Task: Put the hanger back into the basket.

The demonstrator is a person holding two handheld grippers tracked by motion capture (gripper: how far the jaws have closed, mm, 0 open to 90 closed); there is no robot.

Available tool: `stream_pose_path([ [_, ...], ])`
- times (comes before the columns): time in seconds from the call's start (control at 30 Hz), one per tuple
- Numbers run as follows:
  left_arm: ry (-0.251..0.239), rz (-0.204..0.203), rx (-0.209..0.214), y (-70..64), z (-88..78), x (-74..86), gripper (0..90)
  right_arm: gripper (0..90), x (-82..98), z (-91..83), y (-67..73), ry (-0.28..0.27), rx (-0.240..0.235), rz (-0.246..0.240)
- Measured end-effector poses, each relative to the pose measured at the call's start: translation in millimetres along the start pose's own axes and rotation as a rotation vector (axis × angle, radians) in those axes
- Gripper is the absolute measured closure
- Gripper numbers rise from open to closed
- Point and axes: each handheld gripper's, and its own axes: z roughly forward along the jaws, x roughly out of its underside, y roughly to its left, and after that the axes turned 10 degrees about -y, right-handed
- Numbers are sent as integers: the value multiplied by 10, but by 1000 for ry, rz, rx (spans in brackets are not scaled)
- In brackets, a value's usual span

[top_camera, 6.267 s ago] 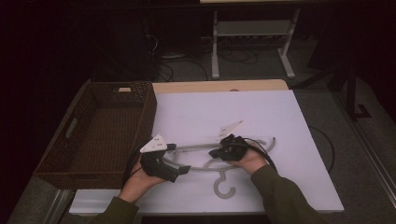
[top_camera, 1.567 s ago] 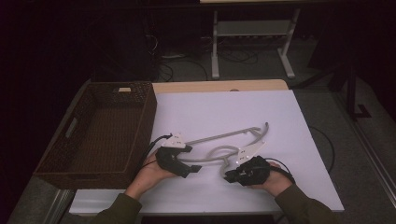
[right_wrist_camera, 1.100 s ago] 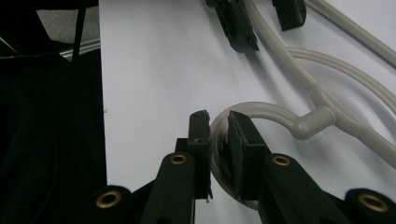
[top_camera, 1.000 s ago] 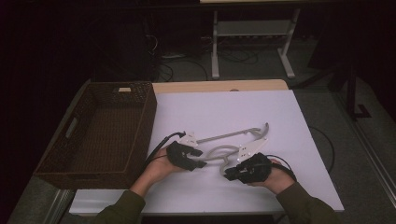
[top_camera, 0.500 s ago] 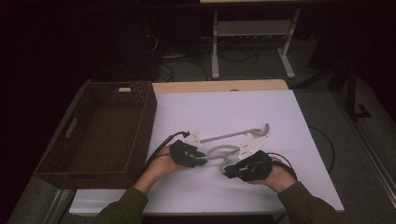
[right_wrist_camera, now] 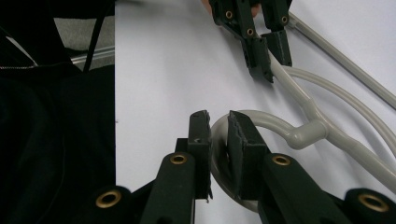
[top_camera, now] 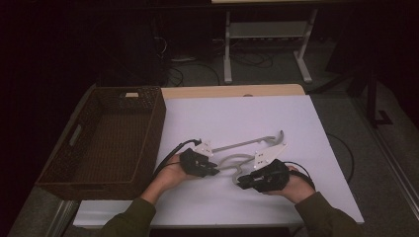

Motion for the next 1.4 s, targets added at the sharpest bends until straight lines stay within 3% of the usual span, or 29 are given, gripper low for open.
stream_pose_path([
  [0.1, 12, 8, 9, -12, 16, -4, 816, 862, 4, 6, -6, -9, -9, -3],
  [0.13, 18, 9, -6, -10, 19, -6, 817, 852, 1, 8, -2, -4, -7, -9],
  [0.23, 10, -6, 4, 9, 11, 5, 818, 792, 7, 4, -17, -11, 1, -7],
  [0.33, 6, -6, 3, 8, 7, -2, 819, 687, 1, -30, -29, -42, 20, 6],
  [0.43, 3, -16, 1, 1, 3, -5, 819, 534, -4, -73, -34, -78, 51, 56],
  [0.6, -10, -29, -11, -11, -23, -35, 819, 268, 3, -172, -54, -148, 131, 89],
  [0.7, -25, -49, -19, -10, -52, -50, 820, 167, 13, -266, -66, -199, 194, 97],
  [0.93, -50, -95, -51, 19, -162, -86, 820, 118, 90, -511, -81, -269, 308, 116],
  [1.4, -105, -183, -104, 54, -496, -244, 820, 71, 482, -670, -68, -265, 395, 200],
])
